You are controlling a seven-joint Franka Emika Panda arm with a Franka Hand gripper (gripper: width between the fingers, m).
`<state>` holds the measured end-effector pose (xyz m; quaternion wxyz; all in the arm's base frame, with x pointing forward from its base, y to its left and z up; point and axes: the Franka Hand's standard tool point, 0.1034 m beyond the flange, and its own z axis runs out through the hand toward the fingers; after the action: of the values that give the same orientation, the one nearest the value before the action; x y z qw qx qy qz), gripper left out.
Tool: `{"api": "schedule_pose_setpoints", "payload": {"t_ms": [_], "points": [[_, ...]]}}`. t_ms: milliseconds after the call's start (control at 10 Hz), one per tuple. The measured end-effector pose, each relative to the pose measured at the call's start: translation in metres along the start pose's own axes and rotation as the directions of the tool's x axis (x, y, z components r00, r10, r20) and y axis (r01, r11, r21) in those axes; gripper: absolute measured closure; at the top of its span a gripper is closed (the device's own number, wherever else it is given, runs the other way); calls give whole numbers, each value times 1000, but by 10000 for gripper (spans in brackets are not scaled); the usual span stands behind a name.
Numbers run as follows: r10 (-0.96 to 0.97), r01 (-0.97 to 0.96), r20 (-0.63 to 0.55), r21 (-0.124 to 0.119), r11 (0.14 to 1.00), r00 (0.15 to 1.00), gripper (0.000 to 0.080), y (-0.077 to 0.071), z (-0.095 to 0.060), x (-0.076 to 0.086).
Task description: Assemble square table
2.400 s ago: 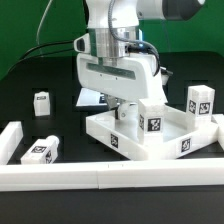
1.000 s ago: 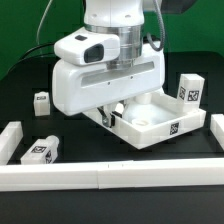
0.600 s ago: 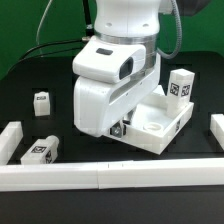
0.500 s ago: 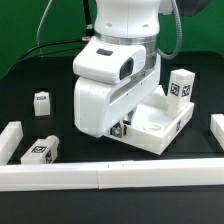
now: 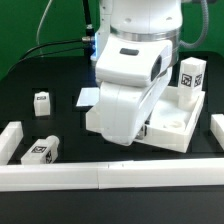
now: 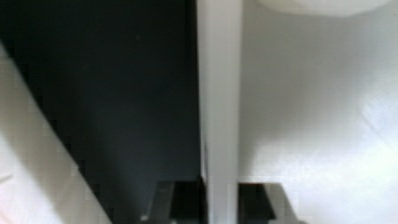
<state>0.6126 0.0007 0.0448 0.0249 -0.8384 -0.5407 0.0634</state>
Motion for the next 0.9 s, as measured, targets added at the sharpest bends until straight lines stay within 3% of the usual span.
{"api": "schedule_pose_setpoints", "payload": {"t_ms": [200,300,400,500,900], "points": [[1,-1,0,0,1000,1000,744,0,0,0],[-79,79,-36,1,997,996,744,7,-4,3],[-106,109,-68,31,994,992,744,11,-4,9],[-120,124,-89,35,992,989,744,16,-3,16],[-118,120,-89,21,993,989,744,18,0,13]]}}
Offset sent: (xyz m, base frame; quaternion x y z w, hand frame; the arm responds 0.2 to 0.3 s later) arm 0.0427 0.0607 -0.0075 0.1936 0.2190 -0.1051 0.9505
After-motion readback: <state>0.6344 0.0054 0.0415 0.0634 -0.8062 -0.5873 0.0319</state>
